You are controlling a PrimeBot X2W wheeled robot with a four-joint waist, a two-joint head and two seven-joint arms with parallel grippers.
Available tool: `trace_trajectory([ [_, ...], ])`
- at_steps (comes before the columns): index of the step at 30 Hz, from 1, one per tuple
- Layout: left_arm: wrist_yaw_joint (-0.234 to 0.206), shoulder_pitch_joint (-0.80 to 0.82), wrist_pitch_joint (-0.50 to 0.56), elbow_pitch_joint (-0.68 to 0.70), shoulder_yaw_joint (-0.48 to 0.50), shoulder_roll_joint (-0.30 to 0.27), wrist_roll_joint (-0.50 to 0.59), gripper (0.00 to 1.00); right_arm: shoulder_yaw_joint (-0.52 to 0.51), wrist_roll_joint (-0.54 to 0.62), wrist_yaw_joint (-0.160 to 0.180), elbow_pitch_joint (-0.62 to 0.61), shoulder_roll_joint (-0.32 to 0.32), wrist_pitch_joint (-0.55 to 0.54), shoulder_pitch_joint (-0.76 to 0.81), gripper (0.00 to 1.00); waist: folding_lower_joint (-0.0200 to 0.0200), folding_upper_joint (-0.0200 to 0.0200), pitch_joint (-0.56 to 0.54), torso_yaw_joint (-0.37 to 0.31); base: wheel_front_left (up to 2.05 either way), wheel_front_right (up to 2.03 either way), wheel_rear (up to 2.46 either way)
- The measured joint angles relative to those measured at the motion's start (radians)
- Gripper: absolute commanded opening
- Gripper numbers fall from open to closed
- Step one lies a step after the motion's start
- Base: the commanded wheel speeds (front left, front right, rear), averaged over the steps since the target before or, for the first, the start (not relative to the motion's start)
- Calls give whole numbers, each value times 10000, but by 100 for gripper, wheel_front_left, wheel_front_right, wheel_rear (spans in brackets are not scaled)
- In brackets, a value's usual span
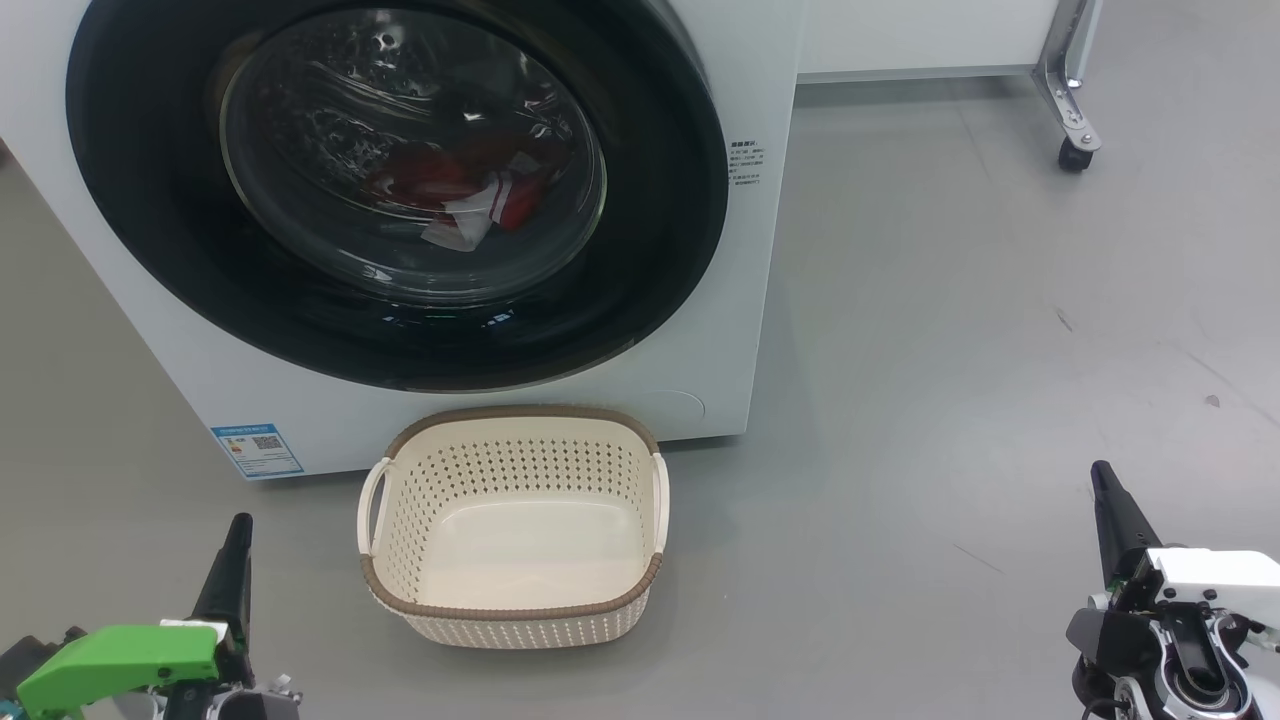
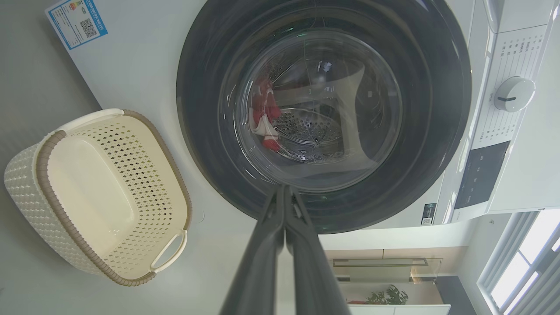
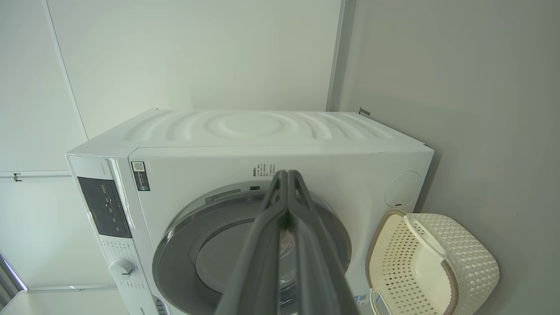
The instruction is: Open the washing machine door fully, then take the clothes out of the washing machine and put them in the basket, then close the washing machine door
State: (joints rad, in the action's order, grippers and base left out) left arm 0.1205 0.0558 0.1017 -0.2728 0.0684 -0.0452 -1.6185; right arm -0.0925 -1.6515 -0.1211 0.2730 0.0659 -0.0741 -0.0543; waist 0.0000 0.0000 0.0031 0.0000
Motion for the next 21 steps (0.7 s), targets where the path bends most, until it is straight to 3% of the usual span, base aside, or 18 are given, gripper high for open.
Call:
trace_trajectory([
  [21, 0, 0, 25, 0, 4, 4, 0, 0, -17, 0, 0, 0, -8, -13, 0, 0, 1, 0, 0, 0, 0, 0, 0],
])
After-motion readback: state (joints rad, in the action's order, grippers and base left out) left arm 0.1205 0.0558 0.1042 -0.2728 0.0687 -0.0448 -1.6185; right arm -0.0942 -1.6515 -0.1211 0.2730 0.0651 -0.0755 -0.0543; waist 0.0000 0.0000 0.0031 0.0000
